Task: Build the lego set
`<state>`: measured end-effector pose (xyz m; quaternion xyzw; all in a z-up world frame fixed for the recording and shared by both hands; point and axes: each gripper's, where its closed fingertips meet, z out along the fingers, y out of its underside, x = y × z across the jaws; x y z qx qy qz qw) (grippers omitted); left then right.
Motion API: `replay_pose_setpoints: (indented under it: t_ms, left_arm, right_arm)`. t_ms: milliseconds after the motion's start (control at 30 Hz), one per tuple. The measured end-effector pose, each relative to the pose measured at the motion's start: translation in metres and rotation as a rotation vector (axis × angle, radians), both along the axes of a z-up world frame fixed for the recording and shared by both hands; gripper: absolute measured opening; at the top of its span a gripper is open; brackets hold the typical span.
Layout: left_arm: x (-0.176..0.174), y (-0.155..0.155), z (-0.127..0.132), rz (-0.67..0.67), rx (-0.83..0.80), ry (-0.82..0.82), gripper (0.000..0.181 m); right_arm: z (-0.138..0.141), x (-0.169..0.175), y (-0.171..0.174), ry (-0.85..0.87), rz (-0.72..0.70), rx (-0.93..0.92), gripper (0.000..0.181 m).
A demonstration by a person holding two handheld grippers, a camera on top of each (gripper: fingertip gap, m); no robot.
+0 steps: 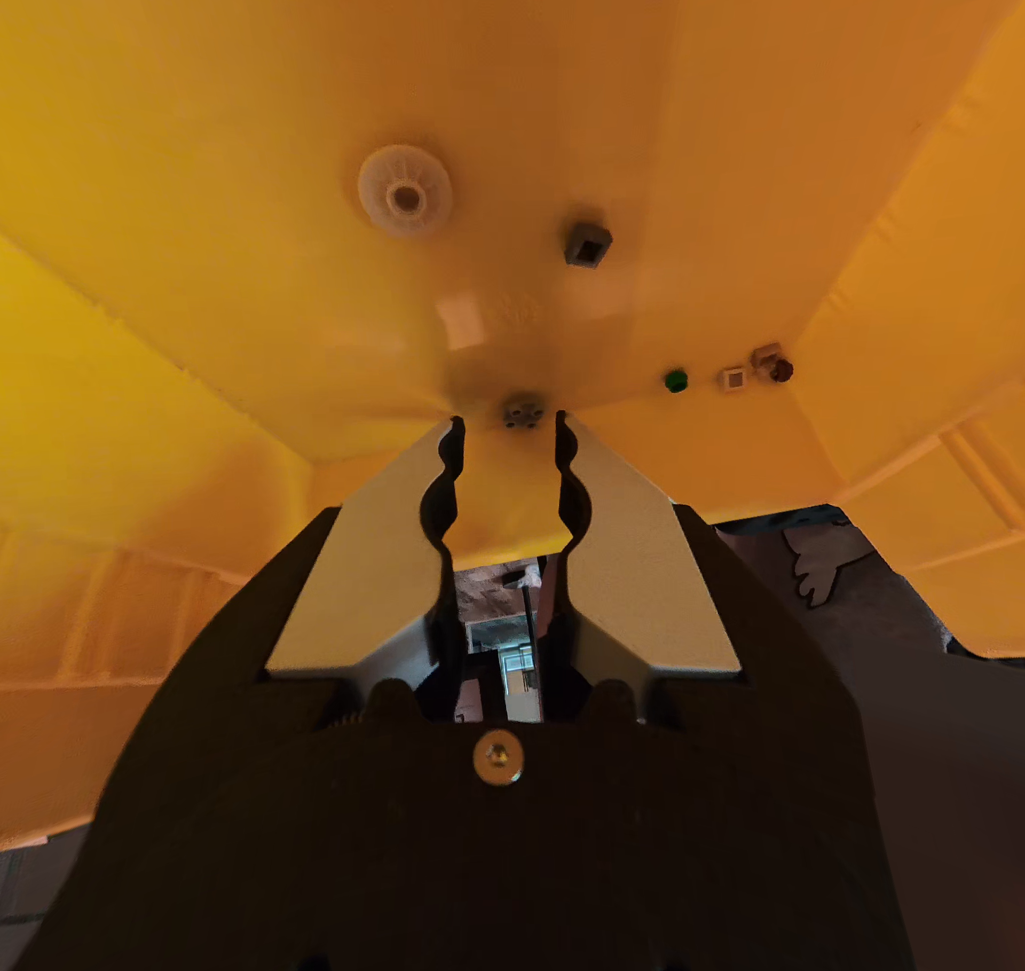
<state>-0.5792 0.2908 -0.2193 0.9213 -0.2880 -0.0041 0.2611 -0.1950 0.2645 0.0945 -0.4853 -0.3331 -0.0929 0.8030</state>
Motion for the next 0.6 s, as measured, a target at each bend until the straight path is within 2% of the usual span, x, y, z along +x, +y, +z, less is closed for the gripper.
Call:
replay_pose_setpoints:
  t_ms: [267,367,600]
  left_arm:
    - [-0.0019,-0.0024,-0.0028,0.0,-0.026,0.028,0.023]
    - [-0.0022,-0.0041,-0.0034,0.006,-0.042,0.032,0.014]
    - [-0.0059,-0.0014,-0.0018,0.014,-0.034,0.044,0.013]
  right_arm:
    - [0.0012,-0.0037,-0.0022,-0.025,-0.004,0.009,0.021]
    - [0.0,-0.0036,-0.0013,-0.038,-0.013,0.011,0.02]
    - [-0.0062,-0.0059,0.0029,-0.069,-0.024,0.001,0.02]
